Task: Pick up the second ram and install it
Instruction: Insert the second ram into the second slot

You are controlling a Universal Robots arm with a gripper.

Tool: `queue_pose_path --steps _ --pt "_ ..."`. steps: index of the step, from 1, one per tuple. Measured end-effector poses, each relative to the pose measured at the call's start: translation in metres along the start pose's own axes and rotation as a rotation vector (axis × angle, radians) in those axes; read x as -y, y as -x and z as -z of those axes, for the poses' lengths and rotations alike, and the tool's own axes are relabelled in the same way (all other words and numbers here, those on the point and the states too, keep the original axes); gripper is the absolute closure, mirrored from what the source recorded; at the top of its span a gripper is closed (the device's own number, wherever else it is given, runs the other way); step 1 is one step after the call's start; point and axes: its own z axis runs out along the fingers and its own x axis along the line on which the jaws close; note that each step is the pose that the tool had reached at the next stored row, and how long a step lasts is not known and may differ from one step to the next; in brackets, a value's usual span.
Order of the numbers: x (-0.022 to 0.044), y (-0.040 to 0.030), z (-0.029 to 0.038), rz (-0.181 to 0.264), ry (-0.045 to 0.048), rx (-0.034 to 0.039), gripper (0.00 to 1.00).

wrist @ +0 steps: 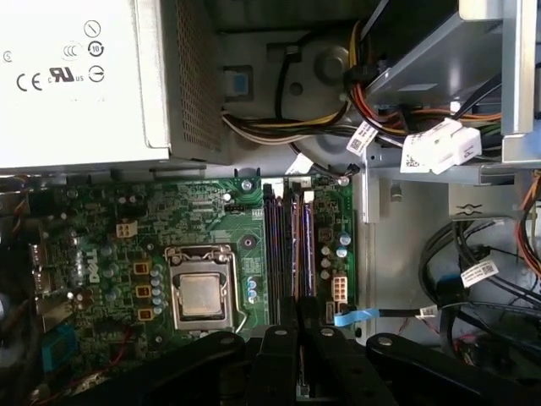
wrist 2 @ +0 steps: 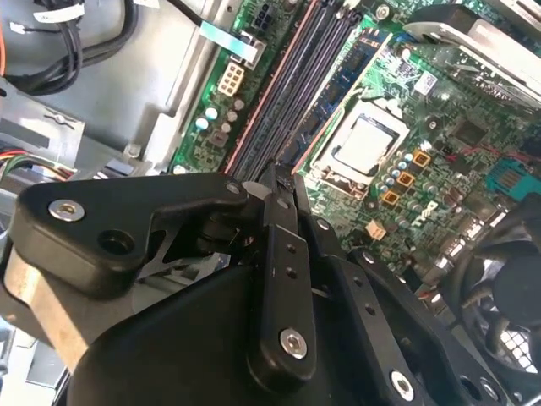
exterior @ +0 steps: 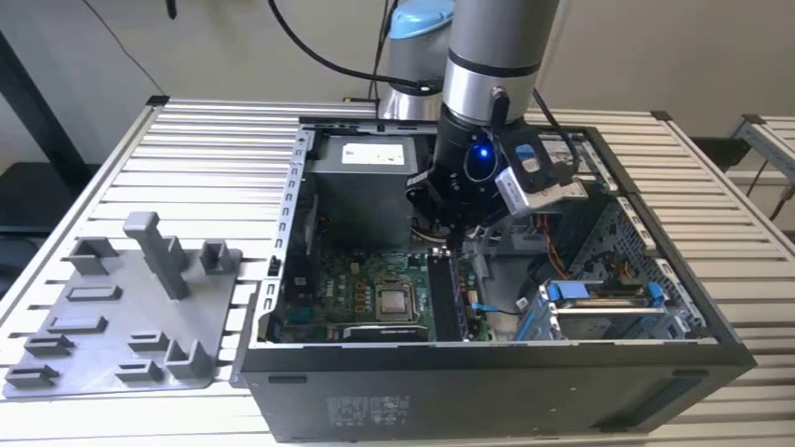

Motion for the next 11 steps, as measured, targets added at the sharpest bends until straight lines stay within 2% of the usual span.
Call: queue_pose_path --steps 6,7,11 --pt "-0.0003 -0.0012 -0.0086 0.000 0.0002 -0.0015 0.87" --pt "-0.0003 -0.0012 -0.0093 0.001 -0.0001 -0.0045 0.87" --pt "-0.0004 -0.0013 -0.0119 0.003 -0.0016 -0.0246 0.87"
